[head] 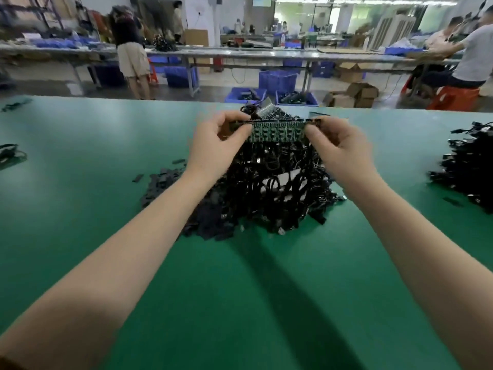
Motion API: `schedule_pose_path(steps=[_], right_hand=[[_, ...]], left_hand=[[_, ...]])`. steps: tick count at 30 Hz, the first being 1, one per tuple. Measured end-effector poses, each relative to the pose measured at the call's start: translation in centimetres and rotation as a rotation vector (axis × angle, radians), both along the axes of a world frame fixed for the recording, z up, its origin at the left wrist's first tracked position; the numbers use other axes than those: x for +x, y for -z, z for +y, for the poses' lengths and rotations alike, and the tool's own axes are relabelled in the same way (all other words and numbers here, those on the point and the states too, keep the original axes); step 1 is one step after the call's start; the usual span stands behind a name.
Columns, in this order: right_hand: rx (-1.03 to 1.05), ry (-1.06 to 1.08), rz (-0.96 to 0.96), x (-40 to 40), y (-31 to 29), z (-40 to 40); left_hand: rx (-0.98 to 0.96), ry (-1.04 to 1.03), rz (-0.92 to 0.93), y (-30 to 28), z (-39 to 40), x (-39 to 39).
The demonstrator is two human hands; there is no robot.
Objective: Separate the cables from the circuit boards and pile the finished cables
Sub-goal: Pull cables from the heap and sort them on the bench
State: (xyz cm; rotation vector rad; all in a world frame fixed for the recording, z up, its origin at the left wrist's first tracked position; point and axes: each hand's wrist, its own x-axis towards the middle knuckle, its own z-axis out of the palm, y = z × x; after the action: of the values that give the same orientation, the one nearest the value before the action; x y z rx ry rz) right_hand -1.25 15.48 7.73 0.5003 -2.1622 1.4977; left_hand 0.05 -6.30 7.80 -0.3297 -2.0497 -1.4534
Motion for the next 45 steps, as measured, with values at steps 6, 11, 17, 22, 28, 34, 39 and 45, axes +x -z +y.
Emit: schedule_pose_path(steps=[6,11,17,22,28,34,39,45], right_hand=[[-0.163,0.025,-0.316,3.0,8.1,-0.5],[-0.453,-0.006,-0.452,5.0,11.7,-1.2],[-0.378,0.14,-0.316,7.4,14.1,-1.3],[-0.576,0.105,-0.419,8.2,13.6,-0.2],[-0.673,-0.039,-0.556,10.5,11.3,-0.6],[-0.799,-0.222,-0.834,9.9,9.1,-0.5],[-0.853,-0.058,-0.978,6.5,13.5,-3.9],[-0.613,-0.05,-0.825,4.9,17.5,-5.5]], left_hand=[[0.134,-0.01,-0.285,7.3,1.1,2.8],[0.17,-0.028,-0.376,9.6,1.7,5.5],[0.054,0.033,-0.49,12.7,1.8,8.7],[-0.296,0.119,-0.599,15.6,2.1,10.0],[-0.377,0.167,-0.427,15.1,2.3,10.7],[0.193,0.428,-0.803,12.0,0.6,11.3],[-0.402,-0.054,-0.905,12.8,-1.1,9.1],[-0.606,-0.352,-0.451,14.5,-0.5,7.3]])
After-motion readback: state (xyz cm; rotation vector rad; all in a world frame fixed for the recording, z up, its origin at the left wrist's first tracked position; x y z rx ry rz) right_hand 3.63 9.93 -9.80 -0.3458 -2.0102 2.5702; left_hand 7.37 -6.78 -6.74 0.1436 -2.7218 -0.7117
